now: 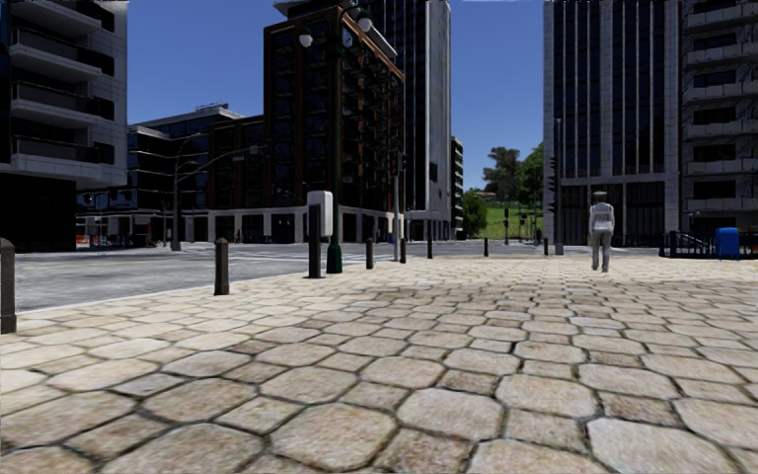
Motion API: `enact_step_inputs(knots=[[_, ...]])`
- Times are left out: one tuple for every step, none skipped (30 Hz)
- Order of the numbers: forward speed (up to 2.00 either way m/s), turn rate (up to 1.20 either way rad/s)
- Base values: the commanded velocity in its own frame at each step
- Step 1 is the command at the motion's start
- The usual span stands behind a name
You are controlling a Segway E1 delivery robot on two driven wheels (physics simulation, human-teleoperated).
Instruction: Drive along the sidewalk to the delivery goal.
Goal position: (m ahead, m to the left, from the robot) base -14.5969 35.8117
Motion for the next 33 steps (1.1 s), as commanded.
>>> enact_step_inputs(knots=[[2.00, -0.35], [2.00, -0.35], [2.00, -0.35], [2.00, -0.33], [2.00, 0.00], [2.00, 0.00], [2.00, 0.00], [2.00, 0.00], [2.00, 0.00], [2.00, 0.00], [2.00, 0.00], [2.00, 0.00], [2.00, 0.00], [2.00, 0.00], [2.00, 0.00], [2.00, -0.11], [2.00, -0.18], [2.00, -0.28], [2.00, -0.28], [2.00, -0.31], [2.00, -0.32], [2.00, -0.32], [2.00, -0.32], [2.00, -0.32], [2.00, -0.33], [2.00, -0.33], [2.00, -0.33], [2.00, -0.33], [2.00, -0.33], [2.00, -0.33], [2.00, -0.33], [2.00, -0.33], [2.00, -0.33]])
